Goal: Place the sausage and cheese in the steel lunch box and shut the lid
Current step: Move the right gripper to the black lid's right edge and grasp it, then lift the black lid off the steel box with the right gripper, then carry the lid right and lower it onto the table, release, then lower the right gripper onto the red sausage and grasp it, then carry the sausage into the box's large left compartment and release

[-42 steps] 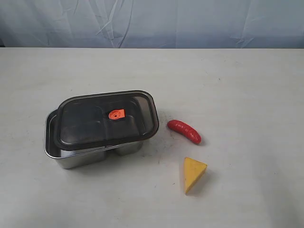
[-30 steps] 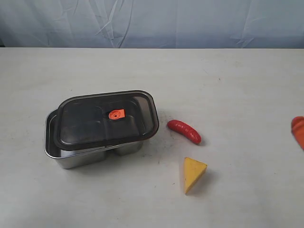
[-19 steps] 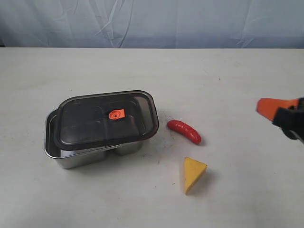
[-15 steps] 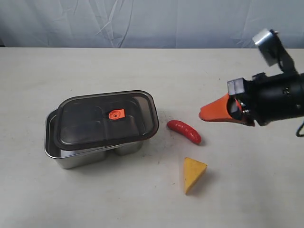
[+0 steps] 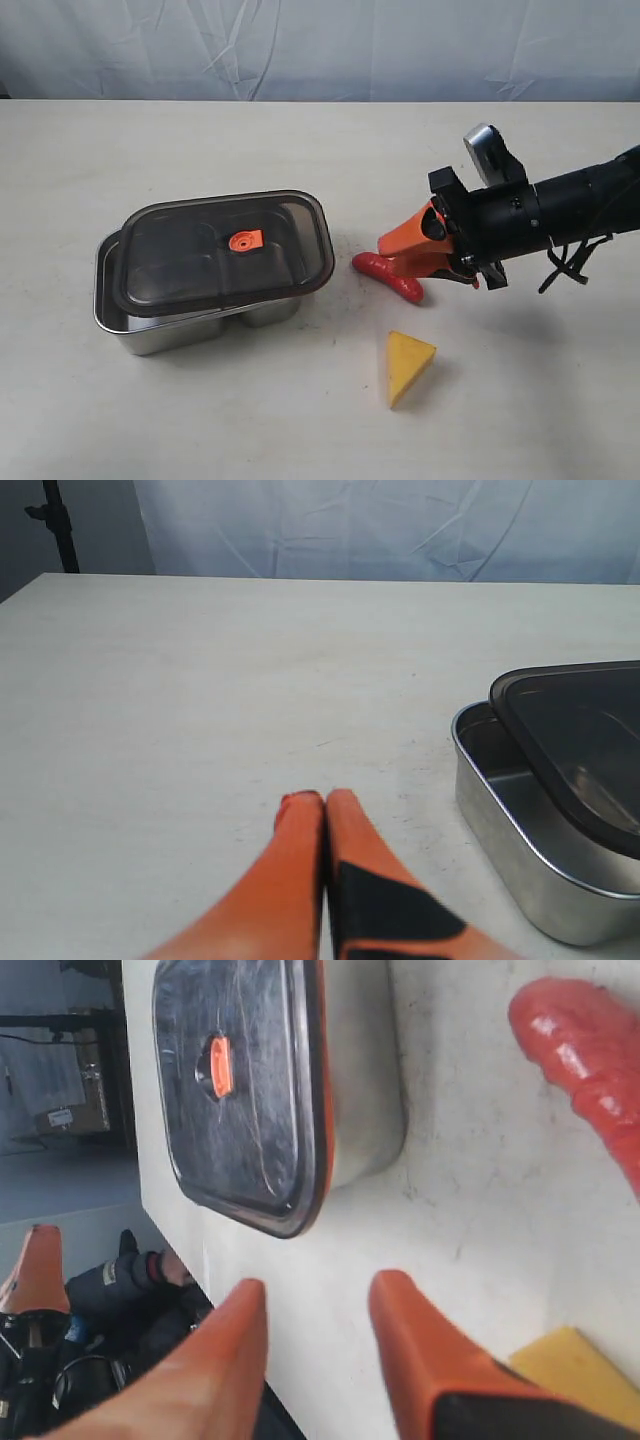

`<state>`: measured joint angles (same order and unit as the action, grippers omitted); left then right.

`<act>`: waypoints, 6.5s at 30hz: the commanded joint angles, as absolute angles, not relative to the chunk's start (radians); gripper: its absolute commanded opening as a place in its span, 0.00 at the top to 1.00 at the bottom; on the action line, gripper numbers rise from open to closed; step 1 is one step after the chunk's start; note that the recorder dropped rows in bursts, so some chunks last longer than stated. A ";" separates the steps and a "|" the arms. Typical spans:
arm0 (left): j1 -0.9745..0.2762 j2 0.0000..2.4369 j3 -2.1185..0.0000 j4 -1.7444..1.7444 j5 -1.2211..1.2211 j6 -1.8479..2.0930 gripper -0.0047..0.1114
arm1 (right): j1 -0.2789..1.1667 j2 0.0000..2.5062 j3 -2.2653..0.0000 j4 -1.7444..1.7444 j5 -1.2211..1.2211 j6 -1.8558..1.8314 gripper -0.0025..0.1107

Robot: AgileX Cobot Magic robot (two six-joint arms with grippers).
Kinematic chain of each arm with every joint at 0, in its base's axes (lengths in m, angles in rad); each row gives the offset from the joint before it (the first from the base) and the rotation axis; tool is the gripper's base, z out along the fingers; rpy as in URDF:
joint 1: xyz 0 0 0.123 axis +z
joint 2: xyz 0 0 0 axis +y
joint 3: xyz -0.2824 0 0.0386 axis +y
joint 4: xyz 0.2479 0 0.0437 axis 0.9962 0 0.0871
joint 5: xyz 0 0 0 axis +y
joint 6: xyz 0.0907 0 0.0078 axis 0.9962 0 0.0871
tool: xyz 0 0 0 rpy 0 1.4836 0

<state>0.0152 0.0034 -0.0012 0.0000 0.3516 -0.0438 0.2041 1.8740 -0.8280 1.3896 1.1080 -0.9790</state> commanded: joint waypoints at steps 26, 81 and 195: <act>0.017 0.000 0.000 0.006 0.337 -0.045 0.96 | 0.491 1.901 -0.834 1.744 0.727 -1.085 0.53; 0.017 0.000 0.000 0.006 0.337 -0.045 0.96 | 0.501 1.443 -0.863 1.568 0.701 -1.248 0.99; 0.017 0.000 0.000 0.006 0.337 -0.045 0.96 | 0.989 1.949 -1.544 0.186 0.814 -0.183 0.98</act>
<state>0.0152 0.0034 -0.0012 0.0000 0.3495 -0.0438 0.9595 1.8797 -1.4720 0.1969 0.7834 -0.1843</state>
